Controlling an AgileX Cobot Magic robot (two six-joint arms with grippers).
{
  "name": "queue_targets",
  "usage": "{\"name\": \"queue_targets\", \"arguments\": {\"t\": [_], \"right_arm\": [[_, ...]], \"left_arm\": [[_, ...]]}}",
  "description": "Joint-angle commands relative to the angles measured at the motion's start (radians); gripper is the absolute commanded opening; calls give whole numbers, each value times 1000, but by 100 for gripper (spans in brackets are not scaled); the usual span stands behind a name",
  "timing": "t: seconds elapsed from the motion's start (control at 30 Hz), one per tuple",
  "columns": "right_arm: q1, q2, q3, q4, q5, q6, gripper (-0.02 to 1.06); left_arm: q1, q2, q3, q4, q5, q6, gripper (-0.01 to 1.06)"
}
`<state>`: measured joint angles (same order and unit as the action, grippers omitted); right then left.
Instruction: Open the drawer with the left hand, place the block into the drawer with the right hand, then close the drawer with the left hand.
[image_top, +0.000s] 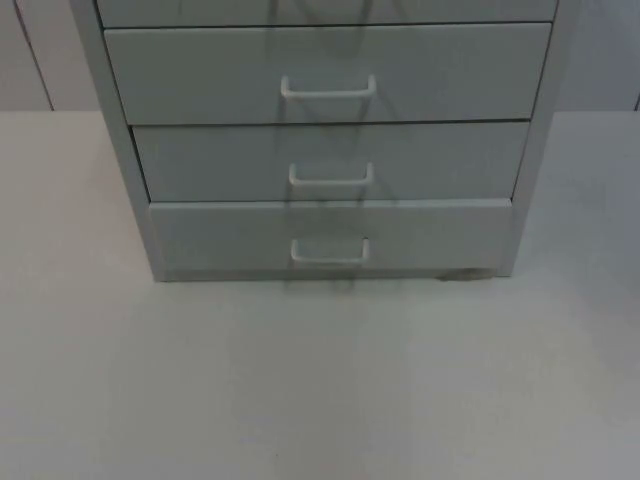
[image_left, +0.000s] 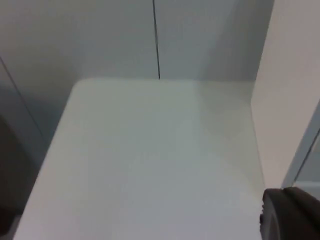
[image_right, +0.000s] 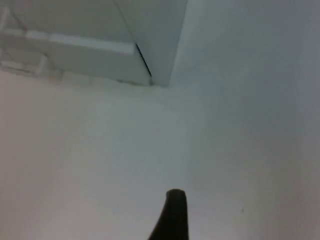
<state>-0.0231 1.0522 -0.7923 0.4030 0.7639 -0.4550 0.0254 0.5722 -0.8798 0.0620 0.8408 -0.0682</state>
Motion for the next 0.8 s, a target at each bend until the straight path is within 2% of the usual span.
{"name": "queue_targets", "arguments": {"t": [0.0,0.1,0.4,0.57,0.77], "right_arm": [[-2,-74,-3,27,-10,-47,70],[-2,-221,0,27,-22,-47,70],[-2,-458,91,26,-30,-38,70],[-2,-605,201,15,-28,-1,70],[-2,-747,260,-38,0,74,70]], "left_arm": [[3,-51,17,-18,-23,4,0],[3,-159,104,-56,-73,4,0],[3,-370,248,-56,-49,16,0],[3,-524,310,-49,3,16,0],[4,-572,317,-35,159,24,0]]}}
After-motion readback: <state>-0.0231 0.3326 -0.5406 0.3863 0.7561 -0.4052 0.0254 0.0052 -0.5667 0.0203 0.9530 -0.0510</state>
